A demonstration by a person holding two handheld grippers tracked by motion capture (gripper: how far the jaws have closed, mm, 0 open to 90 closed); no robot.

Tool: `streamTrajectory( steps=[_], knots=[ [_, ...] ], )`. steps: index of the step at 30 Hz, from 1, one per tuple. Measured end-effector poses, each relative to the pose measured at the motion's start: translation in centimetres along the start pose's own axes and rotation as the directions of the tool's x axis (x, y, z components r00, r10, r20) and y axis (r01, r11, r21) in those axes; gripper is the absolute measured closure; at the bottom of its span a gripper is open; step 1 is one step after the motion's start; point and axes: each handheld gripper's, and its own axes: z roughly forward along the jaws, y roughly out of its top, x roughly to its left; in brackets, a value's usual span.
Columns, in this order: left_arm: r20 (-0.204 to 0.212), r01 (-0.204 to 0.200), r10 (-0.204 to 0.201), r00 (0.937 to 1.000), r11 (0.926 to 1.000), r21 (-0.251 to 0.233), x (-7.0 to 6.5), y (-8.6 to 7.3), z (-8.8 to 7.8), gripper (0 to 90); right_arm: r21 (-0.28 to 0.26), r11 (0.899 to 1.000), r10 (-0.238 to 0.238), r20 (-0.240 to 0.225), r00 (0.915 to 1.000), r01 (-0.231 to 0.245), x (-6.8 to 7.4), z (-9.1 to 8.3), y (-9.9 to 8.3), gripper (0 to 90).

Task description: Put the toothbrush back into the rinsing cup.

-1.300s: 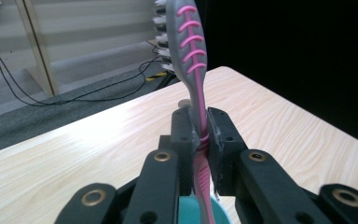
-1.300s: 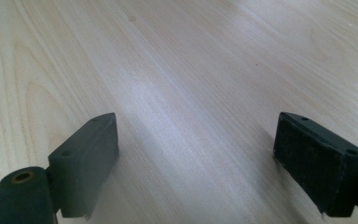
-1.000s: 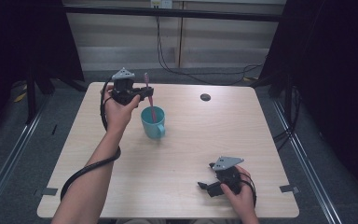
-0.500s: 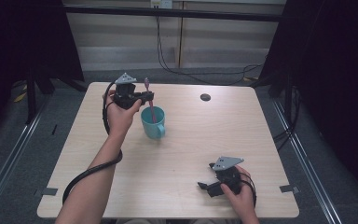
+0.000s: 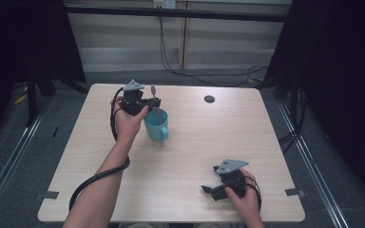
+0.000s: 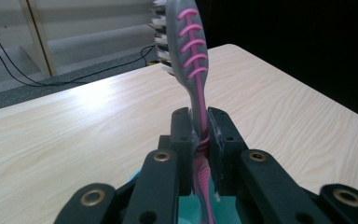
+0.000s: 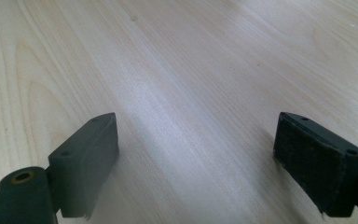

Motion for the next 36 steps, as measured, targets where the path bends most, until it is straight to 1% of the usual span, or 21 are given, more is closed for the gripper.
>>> streamTrajectory(
  steps=[3,6,10,11,15,25,26,30,31,36],
  knots=[
    [0.004,0.002,-0.002,1.0000,1.0000,-0.001,0.0,-0.2,0.1,81.9,0.001,1.000,0.001,0.000,1.0000,-0.001,0.0,0.0,0.0,13.5],
    [-0.001,0.000,0.000,1.0000,1.0000,0.004,0.1,-0.3,0.2,81.8,0.001,1.000,0.001,0.000,1.0000,-0.001,0.0,0.0,0.0,13.5],
    [-0.011,0.011,-0.011,0.9999,0.9999,0.011,0.3,-0.7,0.3,81.8,0.000,1.000,0.001,0.000,1.0000,-0.001,0.0,0.0,0.0,13.5],
    [-0.007,0.014,-0.014,0.9999,0.9998,0.011,0.3,-0.8,0.3,81.8,0.000,1.000,0.001,0.000,1.0000,-0.001,0.0,0.0,0.0,13.5],
    [-0.008,0.006,-0.006,0.9999,0.9997,0.023,0.4,-1.1,0.4,81.6,0.000,1.000,0.001,0.000,1.0000,-0.001,0.0,0.0,0.0,13.5],
    [-0.010,0.030,-0.030,0.9995,0.9989,0.035,0.6,-2.0,0.6,81.5,0.001,1.000,0.001,0.001,1.0000,-0.001,0.0,0.0,0.0,13.5],
    [-0.012,0.024,-0.024,0.9996,0.9989,0.041,0.6,-2.0,0.6,81.5,0.001,1.000,0.001,0.000,1.0000,-0.001,0.0,0.0,0.0,13.5],
    [-0.017,0.021,-0.021,0.9996,0.9987,0.046,0.6,-2.2,0.6,81.5,0.001,1.000,-0.001,0.001,1.0000,0.001,0.0,0.0,0.0,13.6],
    [-0.015,0.030,-0.030,0.9994,0.9986,0.044,0.6,-2.3,0.6,81.5,0.000,1.000,-0.002,0.000,1.0000,0.002,0.0,0.0,0.0,13.5],
    [-0.028,0.035,-0.033,0.9990,0.9979,0.054,0.7,-2.6,0.4,81.4,-0.001,1.000,-0.003,-0.004,1.0000,0.003,0.0,0.0,0.0,13.5]
  ],
)
